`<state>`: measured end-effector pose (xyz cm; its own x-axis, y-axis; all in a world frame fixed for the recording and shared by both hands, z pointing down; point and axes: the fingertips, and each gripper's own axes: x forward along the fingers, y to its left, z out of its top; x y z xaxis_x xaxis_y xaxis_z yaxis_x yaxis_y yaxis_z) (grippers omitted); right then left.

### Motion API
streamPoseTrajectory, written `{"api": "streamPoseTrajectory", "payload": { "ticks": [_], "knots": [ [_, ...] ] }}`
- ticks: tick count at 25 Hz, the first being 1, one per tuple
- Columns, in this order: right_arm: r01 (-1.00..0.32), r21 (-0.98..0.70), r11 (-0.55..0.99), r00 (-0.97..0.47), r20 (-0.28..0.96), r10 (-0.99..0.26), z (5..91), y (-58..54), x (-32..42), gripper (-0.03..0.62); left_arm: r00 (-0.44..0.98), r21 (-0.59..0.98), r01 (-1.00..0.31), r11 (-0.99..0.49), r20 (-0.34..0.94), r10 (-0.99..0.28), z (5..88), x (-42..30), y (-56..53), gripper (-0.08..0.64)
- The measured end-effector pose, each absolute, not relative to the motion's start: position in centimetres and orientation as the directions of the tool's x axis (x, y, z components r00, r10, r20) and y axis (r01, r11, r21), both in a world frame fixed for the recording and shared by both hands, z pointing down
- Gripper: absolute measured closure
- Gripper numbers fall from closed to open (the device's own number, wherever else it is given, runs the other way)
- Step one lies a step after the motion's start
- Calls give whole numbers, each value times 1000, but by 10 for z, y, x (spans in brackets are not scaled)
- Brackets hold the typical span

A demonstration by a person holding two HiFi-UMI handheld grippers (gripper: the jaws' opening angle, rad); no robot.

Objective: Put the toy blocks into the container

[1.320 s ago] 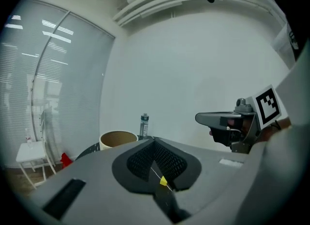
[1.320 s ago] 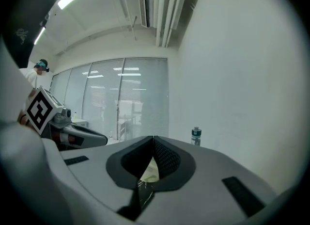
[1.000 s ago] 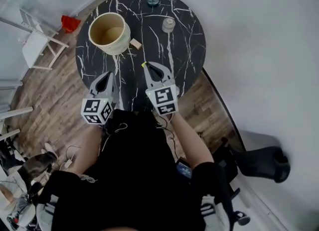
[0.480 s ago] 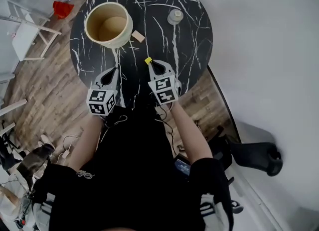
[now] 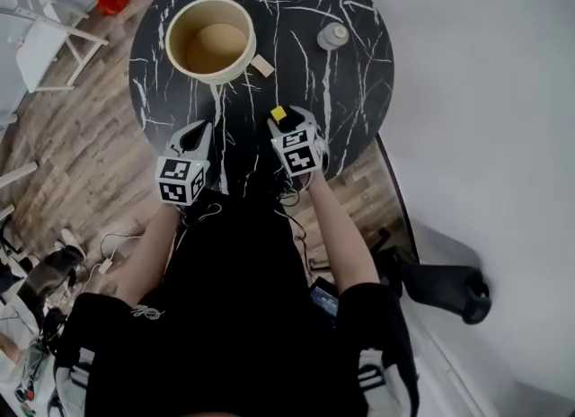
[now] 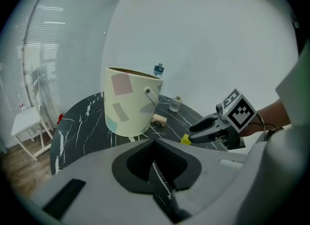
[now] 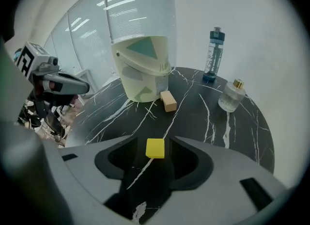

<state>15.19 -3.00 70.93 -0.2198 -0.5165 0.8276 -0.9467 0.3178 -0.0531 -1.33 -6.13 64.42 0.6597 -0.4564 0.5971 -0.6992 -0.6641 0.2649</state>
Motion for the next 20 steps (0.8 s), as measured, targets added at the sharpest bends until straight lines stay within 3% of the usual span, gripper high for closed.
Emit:
{"api": "streamPoseTrajectory", "payload": {
  "ticks": [2,6,8,20],
  "knots": [
    [-944,-62,324,-222,846,-485,719,-31,148,364,648,266,-714,-648,601,-468,646,-23,-65,561],
    [-948,-44,316,-188,878,-440,735,-32,145,354,626,270,-742,-613,605,-491,649,-41,-73,561],
    [-944,-35,327,-177,892,-416,741,-30,143,456,620,272,-751,-602,605,-499,650,-47,-75,561],
    [-864,-129,487,-360,834,-419,719,-41,49,460,578,278,-799,-532,598,-555,648,-81,-80,561]
  ]
}}
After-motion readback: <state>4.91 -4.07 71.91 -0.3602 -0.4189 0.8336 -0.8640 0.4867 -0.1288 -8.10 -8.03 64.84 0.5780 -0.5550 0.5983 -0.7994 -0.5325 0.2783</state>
